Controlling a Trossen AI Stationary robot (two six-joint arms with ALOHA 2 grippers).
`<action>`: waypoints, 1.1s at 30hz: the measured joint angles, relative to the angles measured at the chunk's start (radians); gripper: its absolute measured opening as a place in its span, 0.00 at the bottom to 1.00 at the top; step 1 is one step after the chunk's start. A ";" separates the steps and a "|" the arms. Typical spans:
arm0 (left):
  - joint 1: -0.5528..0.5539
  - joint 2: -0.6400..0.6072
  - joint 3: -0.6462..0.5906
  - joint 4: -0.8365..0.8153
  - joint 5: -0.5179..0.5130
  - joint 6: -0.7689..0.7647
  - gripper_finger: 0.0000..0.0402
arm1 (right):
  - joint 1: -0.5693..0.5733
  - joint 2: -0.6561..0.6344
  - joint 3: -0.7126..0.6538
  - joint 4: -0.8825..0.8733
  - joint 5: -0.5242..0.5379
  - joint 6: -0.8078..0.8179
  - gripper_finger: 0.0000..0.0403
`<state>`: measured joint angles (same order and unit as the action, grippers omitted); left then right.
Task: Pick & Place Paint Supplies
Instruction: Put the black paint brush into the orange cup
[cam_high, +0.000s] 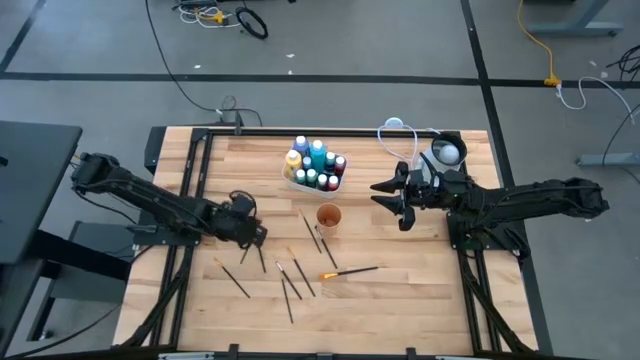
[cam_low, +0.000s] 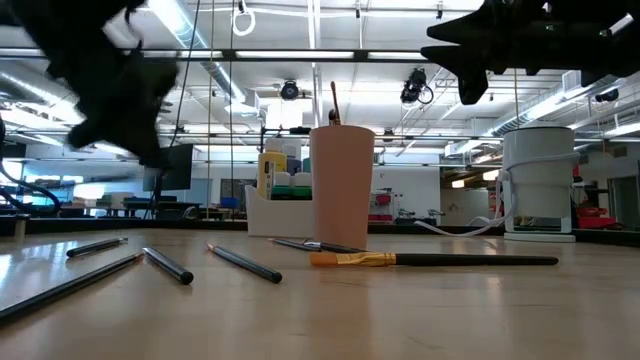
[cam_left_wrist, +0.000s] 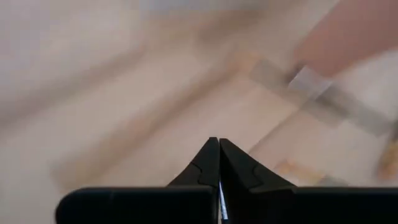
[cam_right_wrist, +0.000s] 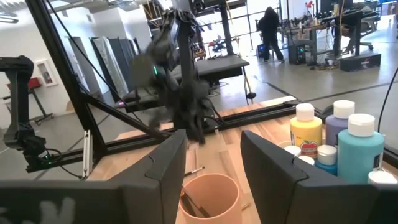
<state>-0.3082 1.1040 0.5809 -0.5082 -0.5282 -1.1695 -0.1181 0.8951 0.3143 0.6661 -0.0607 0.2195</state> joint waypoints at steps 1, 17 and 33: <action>0.000 -0.018 0.031 0.005 -0.049 0.038 0.01 | 0.000 0.000 0.000 0.000 0.000 0.000 0.39; 0.033 0.234 0.154 1.360 -0.098 1.373 0.01 | 0.000 0.000 0.000 0.001 0.000 0.000 0.39; 0.199 0.617 0.153 1.722 0.040 1.300 0.02 | 0.000 0.000 0.000 -0.001 0.000 -0.020 0.39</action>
<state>-0.1093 1.7215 0.7341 1.2134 -0.4885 0.1301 -0.1184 0.8951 0.3141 0.6655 -0.0608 0.1998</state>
